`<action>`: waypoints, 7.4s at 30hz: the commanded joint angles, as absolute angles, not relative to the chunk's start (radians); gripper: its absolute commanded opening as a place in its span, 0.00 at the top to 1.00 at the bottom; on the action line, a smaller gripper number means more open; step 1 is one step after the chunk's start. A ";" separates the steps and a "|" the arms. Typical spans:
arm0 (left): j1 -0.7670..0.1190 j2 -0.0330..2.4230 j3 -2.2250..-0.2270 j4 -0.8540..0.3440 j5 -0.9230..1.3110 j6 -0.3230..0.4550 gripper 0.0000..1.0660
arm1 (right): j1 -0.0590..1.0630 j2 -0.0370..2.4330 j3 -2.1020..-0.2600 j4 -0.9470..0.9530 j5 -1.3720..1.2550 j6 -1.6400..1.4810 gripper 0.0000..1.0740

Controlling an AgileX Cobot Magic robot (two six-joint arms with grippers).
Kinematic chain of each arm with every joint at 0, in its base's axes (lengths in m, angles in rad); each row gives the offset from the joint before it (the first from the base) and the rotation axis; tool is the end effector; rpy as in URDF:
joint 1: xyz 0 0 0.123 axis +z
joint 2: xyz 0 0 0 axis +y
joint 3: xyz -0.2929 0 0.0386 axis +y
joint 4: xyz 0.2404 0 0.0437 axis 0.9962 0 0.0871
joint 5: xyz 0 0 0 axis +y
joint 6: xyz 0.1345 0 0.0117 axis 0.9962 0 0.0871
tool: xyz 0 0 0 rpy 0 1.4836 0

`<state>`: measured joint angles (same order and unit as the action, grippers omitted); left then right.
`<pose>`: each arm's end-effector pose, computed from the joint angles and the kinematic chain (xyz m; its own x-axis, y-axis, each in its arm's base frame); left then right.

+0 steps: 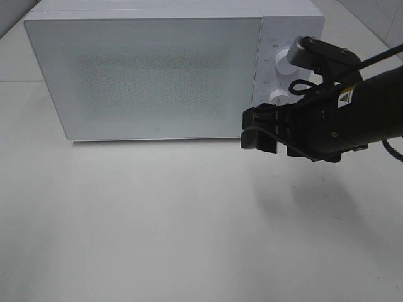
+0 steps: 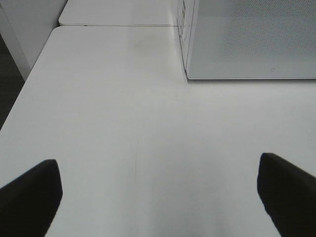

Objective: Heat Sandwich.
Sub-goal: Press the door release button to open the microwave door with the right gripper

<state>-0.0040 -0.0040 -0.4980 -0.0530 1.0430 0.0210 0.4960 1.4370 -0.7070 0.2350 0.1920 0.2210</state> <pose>0.0179 -0.0063 0.2553 -0.4381 -0.0040 -0.8989 0.0426 0.9988 -0.0252 0.2597 0.1473 0.1911 -0.8028 0.0615 -0.5931 -0.1682 0.9309 0.3243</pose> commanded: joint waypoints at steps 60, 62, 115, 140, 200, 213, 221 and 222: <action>-0.003 -0.029 -0.496 -0.054 1.034 0.012 0.03 | 0.158 0.050 -0.601 -0.156 1.090 0.131 0.30; -0.003 -0.029 -0.496 -0.054 1.034 0.012 0.03 | 0.150 0.033 -0.584 -0.156 1.079 0.131 0.30; -0.003 -0.027 -0.496 -0.054 1.034 0.012 0.03 | 0.139 0.488 -0.528 -0.148 0.385 0.143 0.30; -0.003 -0.027 -0.496 -0.054 1.034 0.012 0.03 | 0.139 1.075 -0.528 -0.148 -0.231 0.175 0.30; -0.003 -0.027 -0.496 -0.054 1.034 0.012 0.03 | 0.689 1.809 -0.407 0.693 -1.092 -0.121 0.30; -0.003 -0.027 -0.496 -0.054 1.034 0.012 0.03 | 0.689 1.809 -0.407 0.693 -1.084 0.434 0.30; -0.003 -0.027 -0.496 -0.054 1.034 0.012 0.03 | 0.689 1.809 -0.407 0.685 -1.084 1.041 0.35; -0.003 -0.027 -0.496 -0.054 1.034 0.012 0.03 | 0.689 1.809 -0.407 0.685 -1.084 1.091 0.35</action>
<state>-0.0040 -0.0040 -0.4980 -0.0530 1.0430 0.0210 0.6850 1.8130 -0.4060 0.6900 -1.0790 0.9180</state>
